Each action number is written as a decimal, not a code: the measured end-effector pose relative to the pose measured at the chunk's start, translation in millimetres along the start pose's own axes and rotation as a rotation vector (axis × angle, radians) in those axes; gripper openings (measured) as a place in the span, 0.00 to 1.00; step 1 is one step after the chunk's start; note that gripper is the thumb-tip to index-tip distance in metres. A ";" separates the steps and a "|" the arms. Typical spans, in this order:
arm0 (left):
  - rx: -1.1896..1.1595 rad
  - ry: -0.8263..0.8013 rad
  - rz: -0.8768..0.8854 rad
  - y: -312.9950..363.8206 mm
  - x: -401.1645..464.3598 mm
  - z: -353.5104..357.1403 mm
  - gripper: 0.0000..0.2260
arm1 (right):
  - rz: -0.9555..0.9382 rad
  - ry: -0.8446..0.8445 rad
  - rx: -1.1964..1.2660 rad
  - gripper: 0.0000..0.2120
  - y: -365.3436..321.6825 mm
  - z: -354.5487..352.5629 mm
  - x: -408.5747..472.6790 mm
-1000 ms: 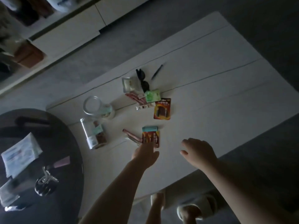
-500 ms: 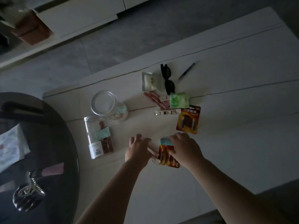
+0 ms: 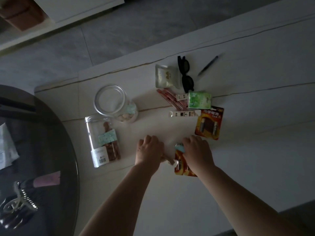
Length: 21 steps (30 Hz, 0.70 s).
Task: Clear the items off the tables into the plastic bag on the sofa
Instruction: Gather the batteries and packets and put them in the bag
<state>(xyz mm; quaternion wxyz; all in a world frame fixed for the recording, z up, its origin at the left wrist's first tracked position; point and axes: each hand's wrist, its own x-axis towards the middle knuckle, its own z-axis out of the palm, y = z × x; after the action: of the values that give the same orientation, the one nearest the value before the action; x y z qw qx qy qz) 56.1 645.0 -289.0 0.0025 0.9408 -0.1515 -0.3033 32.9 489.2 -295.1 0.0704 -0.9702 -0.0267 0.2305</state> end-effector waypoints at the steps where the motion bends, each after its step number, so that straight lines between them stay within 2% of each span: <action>1: -0.023 0.003 -0.014 0.1 2.0 -1.6 0.16 | -0.006 -0.002 0.030 0.11 2.4 -0.8 0.0; 3: -0.102 -0.002 -0.052 0.2 5.3 -5.7 0.13 | 0.037 0.029 0.127 0.11 8.7 -5.9 -0.1; 6: -0.186 -0.049 -0.082 1.8 9.3 -10.4 0.14 | 0.202 0.067 0.330 0.08 21.3 -17.1 0.9; 8: -0.260 -0.076 -0.094 3.0 10.7 -12.1 0.13 | 0.290 0.098 0.418 0.10 33.5 -24.0 3.2; 11: -0.395 -0.076 -0.134 7.0 11.1 -13.4 0.12 | 0.431 0.147 0.417 0.17 50.8 -34.6 8.4; 14: -0.462 -0.113 -0.169 17.6 6.8 -10.3 0.15 | 0.573 0.150 0.426 0.22 56.7 -37.8 15.0; 18: -0.435 -0.158 -0.193 32.0 -1.9 0.0 0.19 | 0.672 0.090 0.360 0.28 54.5 -33.8 25.2; 21: -0.458 -0.137 -0.335 33.1 -2.7 8.2 0.18 | 0.718 0.072 0.354 0.30 52.3 -31.6 32.6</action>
<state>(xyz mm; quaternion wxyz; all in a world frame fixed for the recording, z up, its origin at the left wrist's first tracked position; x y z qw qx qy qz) 39.9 614.9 -291.0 0.1546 0.9049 0.0786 -0.3888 77.3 436.4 -289.4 0.1521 -0.8982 0.3565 0.2072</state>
